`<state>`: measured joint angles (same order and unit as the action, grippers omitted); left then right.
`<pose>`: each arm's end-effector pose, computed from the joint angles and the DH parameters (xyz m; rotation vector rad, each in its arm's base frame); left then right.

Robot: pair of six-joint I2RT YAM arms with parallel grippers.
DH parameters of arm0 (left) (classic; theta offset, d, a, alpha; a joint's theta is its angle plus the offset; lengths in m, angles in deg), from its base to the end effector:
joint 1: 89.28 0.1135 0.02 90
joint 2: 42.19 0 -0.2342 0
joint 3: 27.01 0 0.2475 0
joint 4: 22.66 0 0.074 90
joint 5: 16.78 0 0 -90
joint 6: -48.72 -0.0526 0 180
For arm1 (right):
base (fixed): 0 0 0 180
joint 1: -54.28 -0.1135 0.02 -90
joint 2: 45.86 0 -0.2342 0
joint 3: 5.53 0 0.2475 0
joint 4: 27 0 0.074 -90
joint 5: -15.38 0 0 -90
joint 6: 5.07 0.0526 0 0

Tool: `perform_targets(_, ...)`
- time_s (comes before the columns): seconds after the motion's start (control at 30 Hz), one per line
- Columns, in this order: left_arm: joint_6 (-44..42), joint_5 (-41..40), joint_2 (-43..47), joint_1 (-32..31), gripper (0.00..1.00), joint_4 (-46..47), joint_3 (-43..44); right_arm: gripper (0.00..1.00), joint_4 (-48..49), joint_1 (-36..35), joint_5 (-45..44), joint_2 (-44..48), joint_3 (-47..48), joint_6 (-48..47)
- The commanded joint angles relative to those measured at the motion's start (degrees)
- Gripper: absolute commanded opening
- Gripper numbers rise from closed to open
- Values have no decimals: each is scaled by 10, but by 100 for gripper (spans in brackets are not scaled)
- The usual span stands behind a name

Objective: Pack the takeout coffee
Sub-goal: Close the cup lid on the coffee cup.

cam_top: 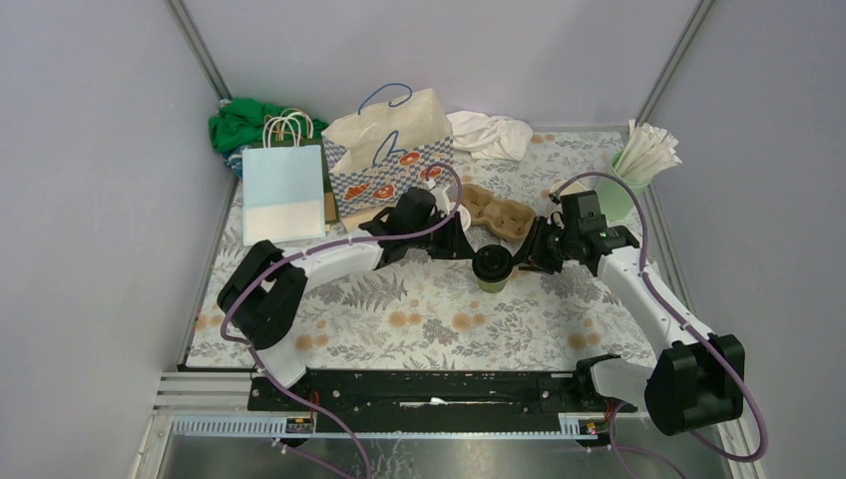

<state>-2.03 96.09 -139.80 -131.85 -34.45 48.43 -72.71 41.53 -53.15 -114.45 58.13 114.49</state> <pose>0.2673 -0.2733 0.1838 0.3245 2.3679 -1.1914 0.2484 0.0760 0.2152 0.1997 2.5229 0.7723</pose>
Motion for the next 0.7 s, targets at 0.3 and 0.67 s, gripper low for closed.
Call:
perform_targets(0.3,-30,-37,52,-5,35,-20,28,35,-15,-6,-10,0,20,-13)
perform_targets(0.67,-65,-42,75,-14,60,-22,38,37,-14,-6,-11,23,21,-6)
